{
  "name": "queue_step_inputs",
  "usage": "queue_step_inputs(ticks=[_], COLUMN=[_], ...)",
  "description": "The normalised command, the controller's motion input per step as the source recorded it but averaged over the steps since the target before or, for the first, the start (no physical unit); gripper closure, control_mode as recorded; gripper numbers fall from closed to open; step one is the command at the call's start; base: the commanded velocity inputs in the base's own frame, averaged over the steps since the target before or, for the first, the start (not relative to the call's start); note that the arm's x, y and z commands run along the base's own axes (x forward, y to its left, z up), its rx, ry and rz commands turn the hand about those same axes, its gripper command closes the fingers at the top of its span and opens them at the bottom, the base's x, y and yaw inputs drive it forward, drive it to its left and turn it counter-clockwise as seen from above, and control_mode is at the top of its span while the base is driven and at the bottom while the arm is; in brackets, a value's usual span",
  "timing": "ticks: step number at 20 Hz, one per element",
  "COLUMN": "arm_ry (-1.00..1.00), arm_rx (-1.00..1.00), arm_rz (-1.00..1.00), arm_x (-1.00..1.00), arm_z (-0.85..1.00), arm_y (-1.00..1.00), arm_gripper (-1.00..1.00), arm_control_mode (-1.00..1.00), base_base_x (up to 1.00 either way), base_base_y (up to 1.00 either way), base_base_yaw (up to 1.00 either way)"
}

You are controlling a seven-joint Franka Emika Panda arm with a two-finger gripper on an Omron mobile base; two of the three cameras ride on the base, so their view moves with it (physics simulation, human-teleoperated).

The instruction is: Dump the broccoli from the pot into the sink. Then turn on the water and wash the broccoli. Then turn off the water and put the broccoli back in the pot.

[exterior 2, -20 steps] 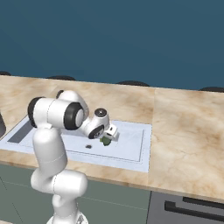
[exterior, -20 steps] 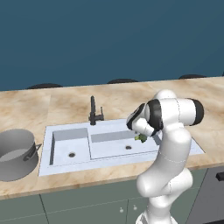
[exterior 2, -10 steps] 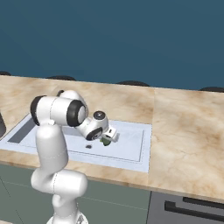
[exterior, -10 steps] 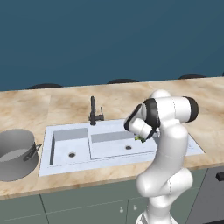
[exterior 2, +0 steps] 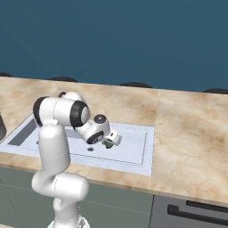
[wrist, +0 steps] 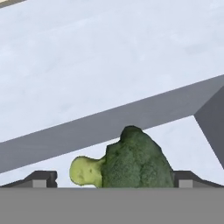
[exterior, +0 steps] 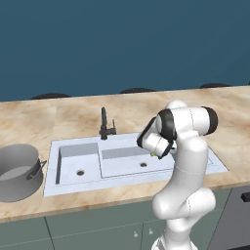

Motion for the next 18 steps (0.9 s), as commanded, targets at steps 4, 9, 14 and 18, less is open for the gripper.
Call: queue_step_inputs(ticks=[4, 9, 14, 18], arm_ry=[0.08, 0.07, 0.0, -0.03], arm_rx=[0.0, 0.0, 0.0, 0.04], arm_rz=[0.0, 0.0, 0.0, 0.0], arm_x=[0.03, 0.0, -0.27, -0.34], arm_z=[-0.4, -0.18, 0.23, 0.98], arm_y=[-0.01, -0.15, -0.29, -0.18], arm_gripper=[1.0, 1.0, 1.0, 1.0], arm_control_mode=[-1.0, -1.0, -1.0, -1.0], base_base_x=[0.0, 0.0, 0.0, 0.0], base_base_y=[0.0, 0.0, 0.0, 0.0], base_base_yaw=[0.0, 0.0, 0.0, 0.0])
